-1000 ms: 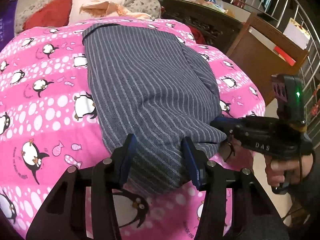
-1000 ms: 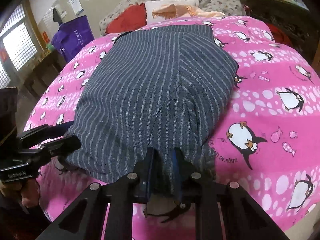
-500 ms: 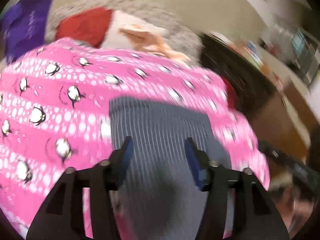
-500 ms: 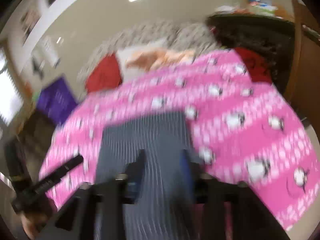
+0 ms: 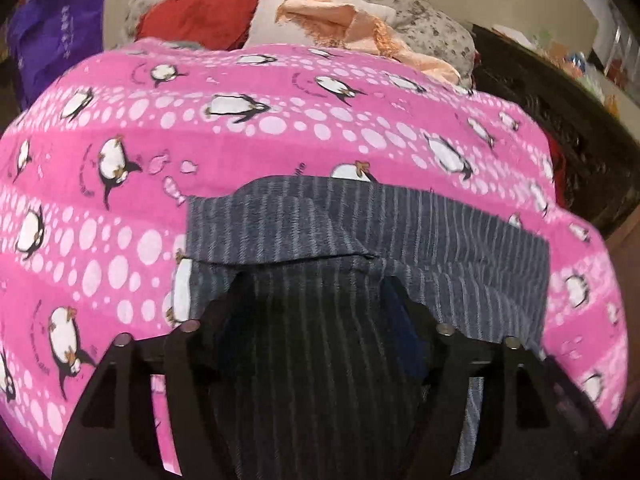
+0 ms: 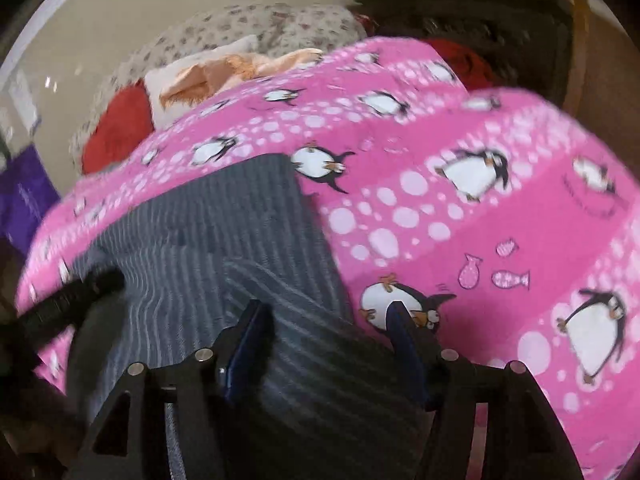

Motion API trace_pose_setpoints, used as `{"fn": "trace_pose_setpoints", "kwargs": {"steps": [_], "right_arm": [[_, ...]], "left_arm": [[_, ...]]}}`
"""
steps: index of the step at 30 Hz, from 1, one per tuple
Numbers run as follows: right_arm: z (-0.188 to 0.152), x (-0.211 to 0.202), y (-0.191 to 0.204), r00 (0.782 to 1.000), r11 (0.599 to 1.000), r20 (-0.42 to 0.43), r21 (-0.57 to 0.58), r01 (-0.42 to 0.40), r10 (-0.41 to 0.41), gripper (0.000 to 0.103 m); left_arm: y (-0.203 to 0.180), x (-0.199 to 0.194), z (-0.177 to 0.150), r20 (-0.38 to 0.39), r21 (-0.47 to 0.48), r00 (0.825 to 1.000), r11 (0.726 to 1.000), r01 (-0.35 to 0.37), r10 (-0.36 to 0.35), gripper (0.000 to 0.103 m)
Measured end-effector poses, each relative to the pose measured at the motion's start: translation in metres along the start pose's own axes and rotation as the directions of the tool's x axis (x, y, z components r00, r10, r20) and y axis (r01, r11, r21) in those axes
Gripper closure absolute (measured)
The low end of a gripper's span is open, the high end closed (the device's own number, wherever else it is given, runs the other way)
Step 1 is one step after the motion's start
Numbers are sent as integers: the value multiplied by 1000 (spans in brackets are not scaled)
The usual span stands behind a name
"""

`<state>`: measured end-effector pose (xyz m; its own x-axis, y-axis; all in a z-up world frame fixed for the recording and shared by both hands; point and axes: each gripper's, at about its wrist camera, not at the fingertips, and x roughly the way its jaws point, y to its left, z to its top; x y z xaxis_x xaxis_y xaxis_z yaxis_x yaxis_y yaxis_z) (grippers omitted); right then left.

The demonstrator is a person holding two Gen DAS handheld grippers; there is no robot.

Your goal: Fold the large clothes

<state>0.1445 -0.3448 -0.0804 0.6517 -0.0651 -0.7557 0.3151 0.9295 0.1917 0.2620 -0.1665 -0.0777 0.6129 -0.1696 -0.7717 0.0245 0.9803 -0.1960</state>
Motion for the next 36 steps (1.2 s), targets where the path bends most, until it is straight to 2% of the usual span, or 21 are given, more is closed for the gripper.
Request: {"fn": "trace_pose_setpoints", "kwargs": {"steps": [3,7,9,12,13,15,16,17,18,19,20,21,23,24,26,28,30,32,34,35,36], "right_arm": [[2,15,-12,997,997,-57,57,-57,60,40],[0,16,-14,995,995,-67,67,-68,73,39],[1,14,-16,993,993,-81,79,-83,90,37],[12,-6,-32,981,977,-74,133,-167,177,37],[16,-25,-42,971,965,-40,131,-227,234,34],[16,-52,-56,953,949,9,84,-303,303,10],[14,-62,-63,946,944,29,56,-325,323,0],[9,-68,-70,936,936,32,40,-351,350,0],[4,-67,-77,919,919,3,37,-394,394,0],[-6,-57,-85,884,887,-76,66,-457,461,0],[-12,-48,-88,858,866,-121,100,-490,499,0],[-21,-39,-91,835,850,-159,128,-512,527,2],[-31,-38,-85,836,852,-172,41,-522,521,3],[-32,-39,-77,825,840,-190,4,-542,533,3],[-34,-29,-59,781,806,-255,-13,-592,570,5],[-29,-14,-40,795,819,-283,-51,-571,537,5],[-19,-1,-23,785,801,-290,-90,-591,547,7],[-6,11,-8,778,783,-301,-135,-607,551,16],[7,25,-3,738,749,-335,-122,-651,587,17],[12,33,-5,713,735,-355,-96,-672,605,23],[15,39,-7,711,736,-359,-88,-671,604,27]], "left_arm": [[-1,9,3,-3,-1,1000,1000,3,-3,25],[-3,8,6,-10,3,1000,1000,3,-3,24],[2,-1,15,-44,-17,998,998,53,-53,24],[24,-34,23,-109,-26,981,987,158,-160,24],[33,-47,20,-95,-19,979,984,179,-180,24],[56,-69,1,-58,12,975,976,216,-215,23],[65,-71,-11,-79,25,968,970,240,-237,22],[67,-69,-20,-108,33,961,966,258,-253,22],[71,-63,-35,-167,37,944,955,295,-286,22],[70,-59,-43,-192,37,934,948,315,-302,22],[70,-55,-53,-207,35,924,942,335,-321,22],[69,-60,-62,-158,49,931,939,339,-328,22],[64,-66,-69,-128,77,937,939,336,-325,17],[57,-68,-73,-145,89,933,935,344,-329,16],[44,-72,-79,-163,120,930,929,349,-329,11],[32,-74,-84,-151,167,945,935,314,-290,9],[28,-70,-87,-136,164,946,935,314,-293,7],[35,-69,-87,-133,146,942,934,325,-308,5],[38,-69,-87,-141,145,933,925,351,-331,5],[41,-69,-86,-142,146,929,921,361,-342,5],[43,-70,-87,-141,146,924,916,373,-354,5]]}}
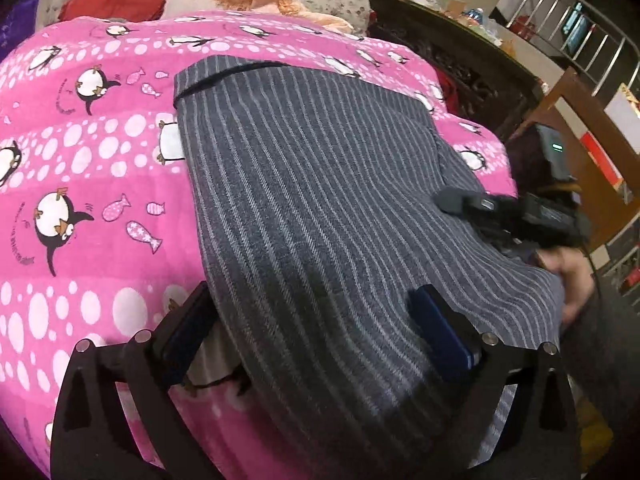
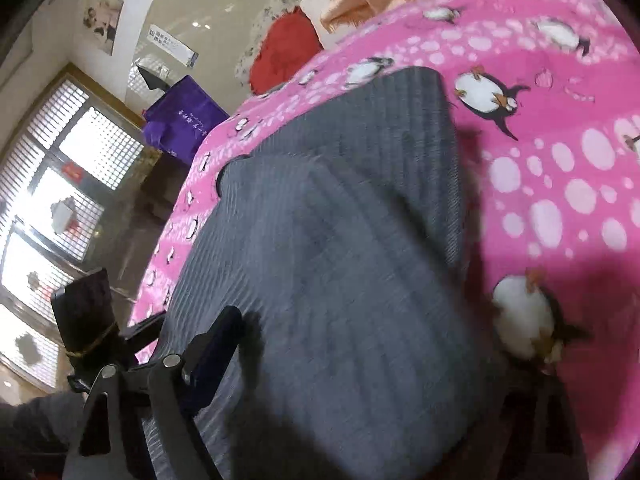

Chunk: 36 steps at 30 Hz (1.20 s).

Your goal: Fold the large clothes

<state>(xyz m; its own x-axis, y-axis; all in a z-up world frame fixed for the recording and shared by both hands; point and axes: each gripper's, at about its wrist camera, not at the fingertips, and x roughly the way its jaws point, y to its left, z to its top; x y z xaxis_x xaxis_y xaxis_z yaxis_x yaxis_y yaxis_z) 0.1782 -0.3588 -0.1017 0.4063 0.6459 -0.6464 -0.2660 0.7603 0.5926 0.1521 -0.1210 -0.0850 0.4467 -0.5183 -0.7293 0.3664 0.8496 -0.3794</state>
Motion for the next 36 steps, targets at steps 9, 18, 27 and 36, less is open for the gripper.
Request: {"fn": "trace_pose_setpoints", "kwargs": {"steps": [9,18,27,36], "right_arm": [[-10,19,50,942,920,150,-216,327,-300,47],[-10,18,73,932,906,182,-237,350,-313,78],[5,65,121,968,956,152,-186,227,-201,79],[14,143,175,957,942,158,-197,272,-243,72]], "left_arm": [[-16,-2,-8,76,61,991,992,-111,106,36],[-33,-27,-6,201,115,966,976,-187,162,79],[53,-82,13,200,57,964,980,-189,174,80],[128,-104,7,197,-3,950,969,-248,243,76]]}}
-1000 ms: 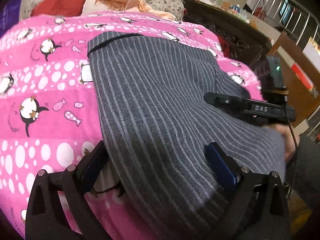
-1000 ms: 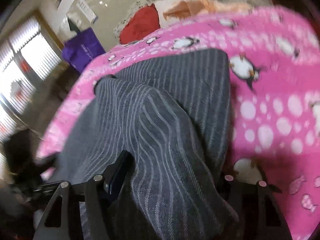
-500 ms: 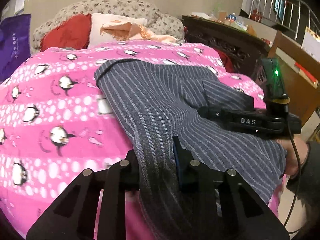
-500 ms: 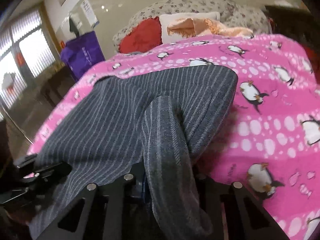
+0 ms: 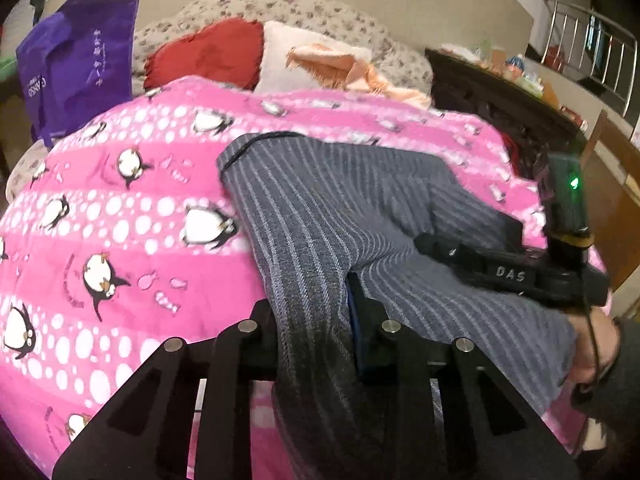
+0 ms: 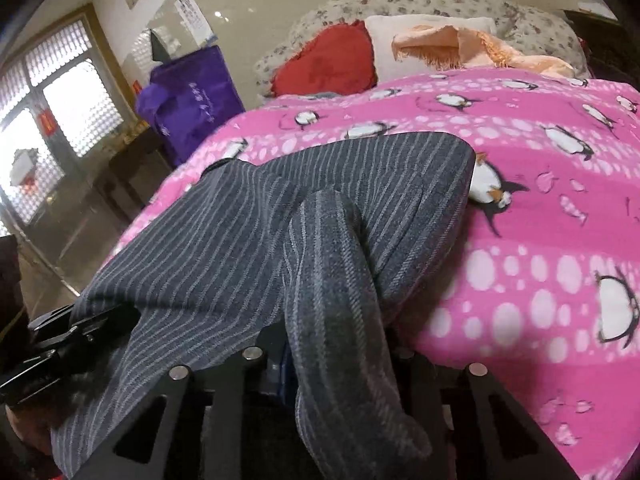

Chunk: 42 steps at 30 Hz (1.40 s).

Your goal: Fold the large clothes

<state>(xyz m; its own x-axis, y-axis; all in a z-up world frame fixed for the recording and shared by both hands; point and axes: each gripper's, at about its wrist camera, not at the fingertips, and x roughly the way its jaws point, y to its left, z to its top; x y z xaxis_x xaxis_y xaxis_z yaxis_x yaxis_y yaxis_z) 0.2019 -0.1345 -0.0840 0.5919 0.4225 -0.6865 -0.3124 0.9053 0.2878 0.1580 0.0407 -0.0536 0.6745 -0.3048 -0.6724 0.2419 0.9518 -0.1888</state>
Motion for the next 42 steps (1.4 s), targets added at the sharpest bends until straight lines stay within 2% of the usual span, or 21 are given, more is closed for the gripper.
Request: {"fn": "trace_pose_setpoints", "kwargs": {"steps": [2,4,5,7,9,12,14,15,17,19,21,22,23,24,26,29,32,42], "right_arm": [[-5,7,-1,999,999,13,-7,35,-35,64],[-6,5,-11,1000,999,12,42,-7,7,61],[-5,2,-14,1000,998,-3,53,-30,30,59],[-5,-10,-16,998,998,-42,33,-46,48,59],[-7,-31,-20,999,1000,-47,17,-26,27,58],[-9,-76,-23,999,999,-19,9,39,-38,58],[-11,-109,-12,997,997,19,-12,78,-77,58],[-12,-121,-3,996,997,37,-26,78,-77,58],[-15,-138,27,999,996,49,-83,24,-20,59],[-19,-137,57,1000,985,24,-170,11,-7,60],[-27,-126,83,998,963,-14,-265,50,-56,67],[-33,-116,88,994,961,-66,-271,62,-83,77],[-42,-106,88,989,967,-127,-250,46,-80,81],[-54,-99,87,983,969,-158,-241,57,-97,81],[-85,-84,84,968,966,-206,-243,93,-145,80],[-111,-87,87,979,954,-120,-270,129,-166,79],[-108,-89,80,981,973,-134,-203,113,-142,79],[-100,-88,77,980,986,-172,-151,75,-101,75]], "left_arm": [[5,14,-10,-34,2,999,1000,-2,2,58],[13,15,-14,-39,-31,999,999,8,-9,45],[16,11,-15,-42,-45,999,999,13,-14,42],[24,-2,-13,-49,-71,998,997,23,-26,42],[27,-24,-11,-16,-72,1000,997,-7,6,42],[29,-57,-11,34,-110,999,994,-11,15,42],[16,-73,-14,46,-88,999,996,-18,22,42],[9,-77,-16,51,-71,999,997,-10,14,42],[-8,-81,-24,53,-48,999,999,16,-13,42],[-22,-82,-30,48,-24,998,999,44,-43,42],[-33,-77,-37,16,-3,1000,1000,13,-13,42],[-34,-72,-38,-12,-5,1000,1000,14,-14,45],[-34,-67,-43,-51,-11,998,1000,24,-24,55],[-36,-62,-52,-76,8,997,1000,-4,4,58],[-42,-58,-70,-77,72,994,995,-67,72,59],[-49,-60,-86,-19,90,993,990,-113,115,58],[-45,-57,-86,-23,57,994,993,-103,104,58],[-39,-58,-82,-52,28,997,998,-63,64,58]]}}
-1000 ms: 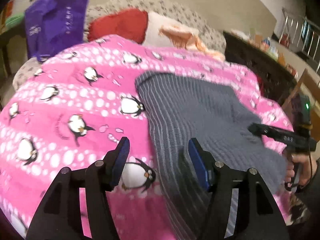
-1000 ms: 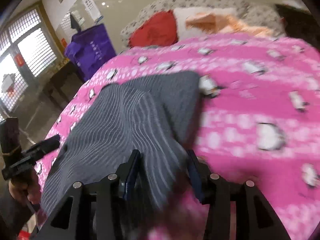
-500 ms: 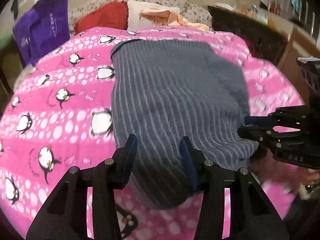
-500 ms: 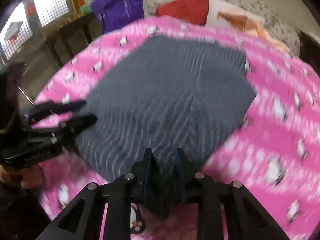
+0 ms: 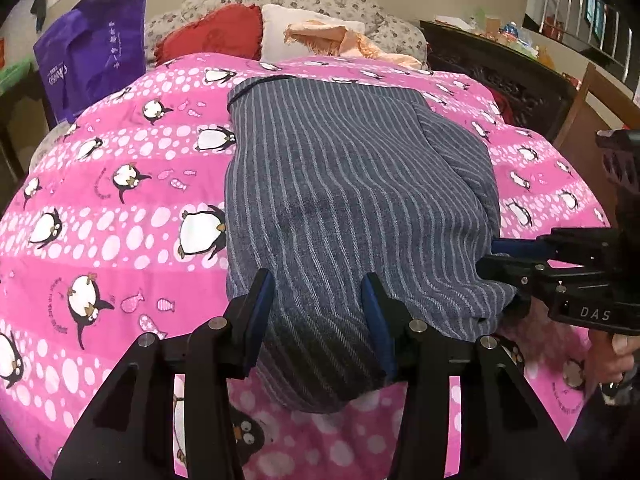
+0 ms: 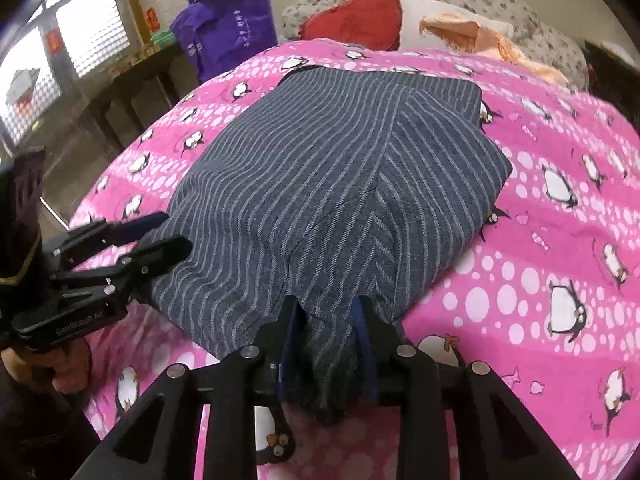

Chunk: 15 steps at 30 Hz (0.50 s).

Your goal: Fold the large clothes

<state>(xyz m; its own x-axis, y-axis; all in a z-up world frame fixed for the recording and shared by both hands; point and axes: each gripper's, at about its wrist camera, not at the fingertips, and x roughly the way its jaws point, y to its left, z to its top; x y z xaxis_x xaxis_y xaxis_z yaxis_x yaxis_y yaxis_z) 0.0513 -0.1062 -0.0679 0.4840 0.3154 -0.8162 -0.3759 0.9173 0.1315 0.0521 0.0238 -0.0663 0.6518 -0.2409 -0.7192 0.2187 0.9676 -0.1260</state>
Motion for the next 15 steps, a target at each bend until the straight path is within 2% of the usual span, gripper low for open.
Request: {"fn": "trace_pose_setpoints", "kwargs": {"steps": [3,5,6,8,9,10,11,12,14,15], "right_arm": [[12,-9,-5,999,998,-18,62,-27,28,75],[24,-31,-9,999,996,42,79,-36,33,75],[32,-40,-11,997,996,78,83,-19,13,75],[52,-49,-21,990,991,135,136,17,-35,75],[62,-50,-25,986,984,152,171,42,-68,75],[77,-46,-31,978,969,159,231,93,-132,74],[86,-42,-34,975,960,156,256,112,-156,74],[100,-33,-35,972,947,154,294,126,-177,74],[120,-18,-37,967,927,164,353,127,-195,74],[128,-8,-36,965,920,160,367,139,-209,74]], "left_arm": [[6,-17,13,5,-44,999,998,34,-33,58],[9,-33,25,55,-69,997,996,57,-53,58],[11,-43,36,102,-85,993,994,68,-59,58],[14,-45,53,138,-117,988,990,82,-66,58],[16,-37,67,142,-136,989,989,65,-46,58],[17,-27,77,138,-151,990,988,31,-10,58],[19,-17,85,124,-170,992,985,7,14,58],[23,1,95,85,-217,996,976,-21,40,58],[30,32,108,12,-291,999,956,-37,43,58],[30,40,110,-6,-304,998,951,-56,57,58]]}}
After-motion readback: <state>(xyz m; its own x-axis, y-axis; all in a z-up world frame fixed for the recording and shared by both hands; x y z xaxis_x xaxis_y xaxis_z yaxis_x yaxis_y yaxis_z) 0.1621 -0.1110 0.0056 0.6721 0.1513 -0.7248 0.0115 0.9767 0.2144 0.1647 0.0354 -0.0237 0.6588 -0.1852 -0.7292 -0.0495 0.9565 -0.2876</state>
